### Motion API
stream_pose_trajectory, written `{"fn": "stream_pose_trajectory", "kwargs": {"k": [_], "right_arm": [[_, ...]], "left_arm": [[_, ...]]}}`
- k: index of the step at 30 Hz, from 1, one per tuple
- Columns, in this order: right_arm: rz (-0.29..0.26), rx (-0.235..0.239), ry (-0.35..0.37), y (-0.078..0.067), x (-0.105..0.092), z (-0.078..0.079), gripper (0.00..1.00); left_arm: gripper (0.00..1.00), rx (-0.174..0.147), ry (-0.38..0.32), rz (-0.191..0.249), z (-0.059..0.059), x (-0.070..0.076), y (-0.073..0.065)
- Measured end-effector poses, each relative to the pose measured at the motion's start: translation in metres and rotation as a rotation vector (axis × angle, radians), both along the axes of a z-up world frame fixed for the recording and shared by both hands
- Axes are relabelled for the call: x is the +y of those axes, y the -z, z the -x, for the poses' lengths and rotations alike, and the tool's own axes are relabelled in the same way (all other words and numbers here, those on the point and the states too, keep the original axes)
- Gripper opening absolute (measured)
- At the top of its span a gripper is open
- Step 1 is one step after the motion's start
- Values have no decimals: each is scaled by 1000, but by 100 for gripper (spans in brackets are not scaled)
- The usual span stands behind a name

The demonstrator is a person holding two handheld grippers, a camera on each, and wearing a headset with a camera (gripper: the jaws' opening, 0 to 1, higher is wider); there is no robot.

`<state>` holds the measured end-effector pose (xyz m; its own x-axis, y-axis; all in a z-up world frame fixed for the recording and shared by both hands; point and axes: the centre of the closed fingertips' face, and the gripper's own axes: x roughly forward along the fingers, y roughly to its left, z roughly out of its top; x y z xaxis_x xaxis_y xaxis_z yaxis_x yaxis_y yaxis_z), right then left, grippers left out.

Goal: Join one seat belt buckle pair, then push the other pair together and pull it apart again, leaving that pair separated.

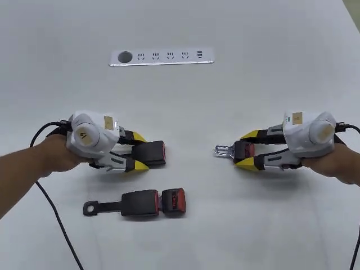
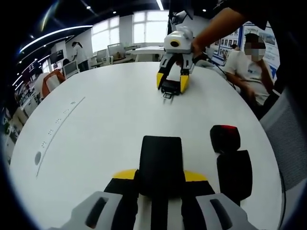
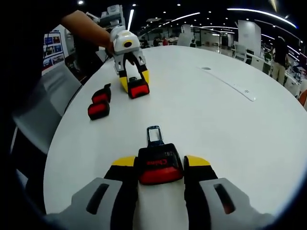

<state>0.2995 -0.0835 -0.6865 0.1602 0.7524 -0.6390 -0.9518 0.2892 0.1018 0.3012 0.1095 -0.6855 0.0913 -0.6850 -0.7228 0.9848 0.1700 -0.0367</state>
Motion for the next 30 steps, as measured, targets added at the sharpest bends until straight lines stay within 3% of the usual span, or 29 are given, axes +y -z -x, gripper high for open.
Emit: {"fn": "stream_pose_trajectory", "kwargs": {"k": [12, 30], "right_arm": [[-44, 17, -19, -6, 0, 3, 35], [-60, 8, -60, -6, 14, 4, 35]], "left_arm": [[34, -6, 66, -6, 0, 1, 4], [34, 5, 85, -29, 3, -2, 0]]}}
